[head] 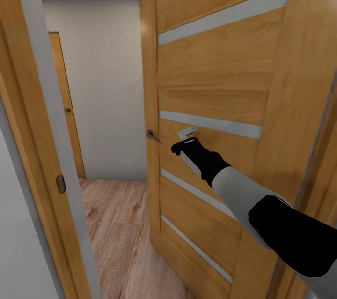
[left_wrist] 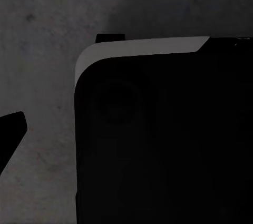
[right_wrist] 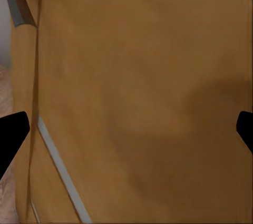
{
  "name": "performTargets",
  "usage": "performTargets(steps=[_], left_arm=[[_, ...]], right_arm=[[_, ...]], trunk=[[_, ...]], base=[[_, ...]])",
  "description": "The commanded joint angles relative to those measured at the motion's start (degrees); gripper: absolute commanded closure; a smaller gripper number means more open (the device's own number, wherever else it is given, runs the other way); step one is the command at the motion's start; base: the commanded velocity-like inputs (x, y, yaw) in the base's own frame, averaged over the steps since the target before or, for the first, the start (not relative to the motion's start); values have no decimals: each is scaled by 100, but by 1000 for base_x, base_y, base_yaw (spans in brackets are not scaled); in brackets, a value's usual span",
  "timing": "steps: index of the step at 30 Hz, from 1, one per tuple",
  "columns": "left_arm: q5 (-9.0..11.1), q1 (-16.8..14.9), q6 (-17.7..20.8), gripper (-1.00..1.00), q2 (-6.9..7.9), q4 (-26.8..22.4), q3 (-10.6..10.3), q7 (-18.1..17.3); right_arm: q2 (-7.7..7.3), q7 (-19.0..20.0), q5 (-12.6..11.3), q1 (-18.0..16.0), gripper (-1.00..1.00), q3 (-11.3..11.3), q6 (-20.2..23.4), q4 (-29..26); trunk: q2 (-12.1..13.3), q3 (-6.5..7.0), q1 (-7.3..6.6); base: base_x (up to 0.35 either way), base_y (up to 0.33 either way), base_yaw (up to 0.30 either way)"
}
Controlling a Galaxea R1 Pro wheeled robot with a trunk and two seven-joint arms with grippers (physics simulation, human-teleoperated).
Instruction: Move the two storage containers from the living room to the garage. In the garage, place one container on the floor and stack the other container on top of it (either order is fine).
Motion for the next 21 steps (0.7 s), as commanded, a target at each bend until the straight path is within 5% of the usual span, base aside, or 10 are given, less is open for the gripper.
performTargets(steps=[1,12,21], left_arm=[[-3,0,-15,-100,1,-2,8,-7],[-3,0,-15,-100,1,-3,8,-7],[0,0,-15,-100,1,-1,8,-7]], right_arm=[[0,-99,121,-68,-100,29,51,96],[0,-117,88,-561,-100,12,-92,774],[0,-122,83,-623,-100,-7,-87,679]], trunk=[[-4,-6,0],[-4,-6,0],[-4,-6,0]], base=[[0,0,0],[0,0,0],[0,0,0]])
